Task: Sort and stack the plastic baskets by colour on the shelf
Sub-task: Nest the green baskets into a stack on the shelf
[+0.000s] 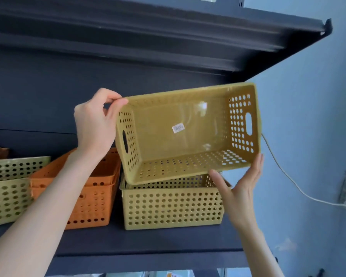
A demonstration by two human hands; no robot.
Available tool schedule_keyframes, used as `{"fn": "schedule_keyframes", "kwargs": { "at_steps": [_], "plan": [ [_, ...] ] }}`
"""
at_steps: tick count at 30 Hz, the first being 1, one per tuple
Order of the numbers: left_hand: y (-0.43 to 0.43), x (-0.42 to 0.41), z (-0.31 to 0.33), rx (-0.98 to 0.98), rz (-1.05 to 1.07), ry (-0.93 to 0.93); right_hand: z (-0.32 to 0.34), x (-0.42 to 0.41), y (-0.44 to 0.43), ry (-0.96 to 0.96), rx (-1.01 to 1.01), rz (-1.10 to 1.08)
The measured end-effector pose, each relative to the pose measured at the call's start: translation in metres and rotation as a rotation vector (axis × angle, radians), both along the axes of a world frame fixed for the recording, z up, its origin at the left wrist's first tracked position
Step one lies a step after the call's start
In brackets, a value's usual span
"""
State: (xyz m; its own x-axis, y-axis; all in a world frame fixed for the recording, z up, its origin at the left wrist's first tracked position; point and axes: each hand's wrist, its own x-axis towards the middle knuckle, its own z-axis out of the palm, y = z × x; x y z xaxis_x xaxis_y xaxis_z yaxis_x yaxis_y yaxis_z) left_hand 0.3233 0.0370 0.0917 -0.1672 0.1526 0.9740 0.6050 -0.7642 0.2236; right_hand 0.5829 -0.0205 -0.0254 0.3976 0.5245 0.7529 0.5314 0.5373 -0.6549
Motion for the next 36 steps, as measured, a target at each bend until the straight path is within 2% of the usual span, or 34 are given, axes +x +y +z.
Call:
{"fn": "schedule_keyframes", "kwargs": {
  "at_steps": [4,8,12,17,19,20,22,24,25,27,29,31,33,36],
  "plan": [
    [0.003,-0.003,-0.006,-0.053,-0.009,-0.033,0.009,0.016,0.000,0.144,0.032,0.199],
    [0.011,-0.001,-0.011,-0.174,-0.059,-0.089,0.006,0.025,0.003,0.097,0.031,0.119],
    [0.018,0.011,-0.031,-0.431,-0.292,-0.238,-0.001,0.025,0.011,0.187,-0.002,0.166],
    [0.023,0.018,-0.064,-0.784,-0.759,-0.299,-0.014,0.026,0.023,0.200,-0.124,0.131],
    [0.026,0.019,-0.074,-0.913,-0.814,-0.280,-0.017,0.024,0.028,0.149,-0.171,0.071],
    [0.026,0.020,-0.076,-0.946,-0.775,-0.271,-0.018,0.023,0.030,0.110,-0.188,0.035],
    [0.029,0.023,-0.082,-0.867,-0.585,-0.264,-0.017,0.022,0.031,0.036,-0.206,-0.024],
    [0.029,0.026,-0.084,-0.603,-0.331,-0.226,-0.014,0.021,0.031,0.000,-0.198,-0.041],
    [0.026,0.029,-0.084,-0.479,-0.252,-0.163,-0.013,0.020,0.030,-0.012,-0.190,-0.042],
    [0.019,0.040,-0.089,-0.371,-0.174,0.024,-0.011,0.020,0.030,-0.034,-0.192,-0.039],
    [0.018,0.045,-0.102,-0.287,0.023,0.241,-0.012,0.023,0.030,-0.034,-0.204,-0.038],
    [0.020,0.046,-0.108,-0.163,0.212,0.365,-0.010,0.026,0.030,-0.036,-0.204,-0.063],
    [0.024,0.044,-0.106,-0.104,0.249,0.395,-0.007,0.028,0.030,-0.051,-0.212,-0.084],
    [0.028,0.042,-0.104,-0.123,0.234,0.425,-0.007,0.026,0.030,-0.088,-0.286,-0.105]
  ]
}}
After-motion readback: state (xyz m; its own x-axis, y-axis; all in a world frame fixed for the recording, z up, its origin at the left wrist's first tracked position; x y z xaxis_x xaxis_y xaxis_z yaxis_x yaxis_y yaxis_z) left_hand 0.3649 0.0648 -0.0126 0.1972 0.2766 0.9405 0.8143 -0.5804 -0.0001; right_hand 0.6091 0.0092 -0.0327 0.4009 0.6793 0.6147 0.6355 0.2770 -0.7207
